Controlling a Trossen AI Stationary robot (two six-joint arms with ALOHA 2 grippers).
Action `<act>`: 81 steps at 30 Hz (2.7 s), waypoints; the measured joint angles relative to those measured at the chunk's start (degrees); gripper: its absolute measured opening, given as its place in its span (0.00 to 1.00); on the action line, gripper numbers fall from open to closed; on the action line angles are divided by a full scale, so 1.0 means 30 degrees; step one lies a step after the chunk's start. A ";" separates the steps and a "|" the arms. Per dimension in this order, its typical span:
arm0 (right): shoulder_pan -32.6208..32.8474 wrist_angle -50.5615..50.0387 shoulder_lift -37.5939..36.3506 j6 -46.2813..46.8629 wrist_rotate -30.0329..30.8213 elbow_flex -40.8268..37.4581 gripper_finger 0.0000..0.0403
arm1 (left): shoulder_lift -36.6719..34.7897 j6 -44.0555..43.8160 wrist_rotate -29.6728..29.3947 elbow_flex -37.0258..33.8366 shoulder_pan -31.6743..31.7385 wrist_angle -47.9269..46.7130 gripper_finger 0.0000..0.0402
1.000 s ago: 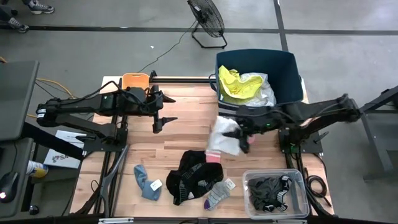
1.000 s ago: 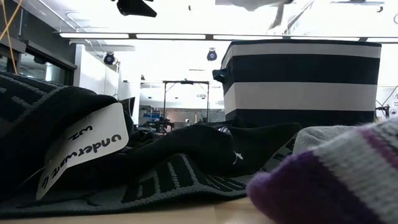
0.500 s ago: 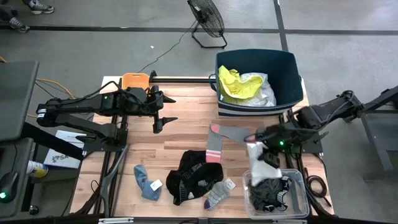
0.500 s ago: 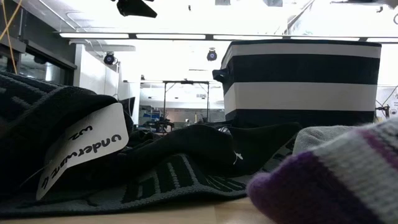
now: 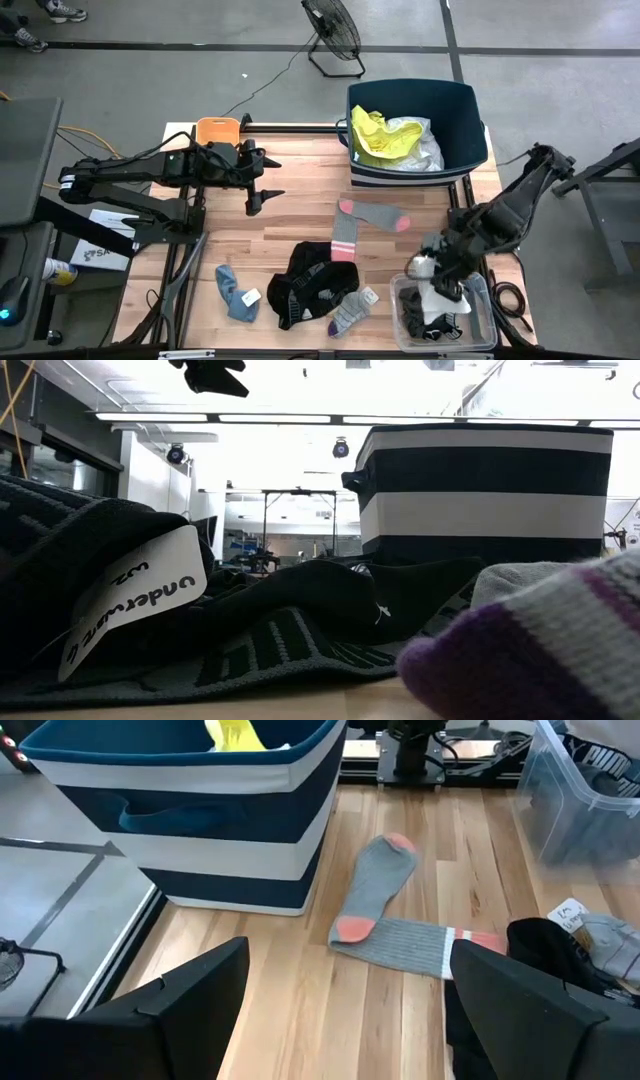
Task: Pick & Place Cloths
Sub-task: Put the white boxers into the transparent bin
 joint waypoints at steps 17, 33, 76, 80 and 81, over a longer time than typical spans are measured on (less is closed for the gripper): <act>0.0747 -0.1349 0.6842 -0.9629 -0.3625 0.0000 0.10 | 0.0000 -0.0093 0.0002 0.0000 0.0000 -0.0002 0.85; 0.0196 -0.2274 1.1409 -1.2672 -0.2176 0.0036 0.11 | 0.0000 -0.0093 0.0002 0.0000 -0.0003 -0.0066 0.85; 0.1513 0.1156 0.6127 1.1943 -0.4236 0.0000 0.28 | 0.0000 -0.0851 0.0007 0.0007 -0.0007 -0.0568 0.85; 0.1896 0.0504 0.6127 1.2963 -0.4087 0.0000 0.30 | -0.0007 -0.0873 0.0007 0.0007 -0.0007 -0.0604 0.85; 0.1993 0.0355 0.6127 1.3274 -0.3981 0.0000 0.32 | -0.0007 -0.0873 0.0007 0.0007 -0.0004 -0.0674 0.85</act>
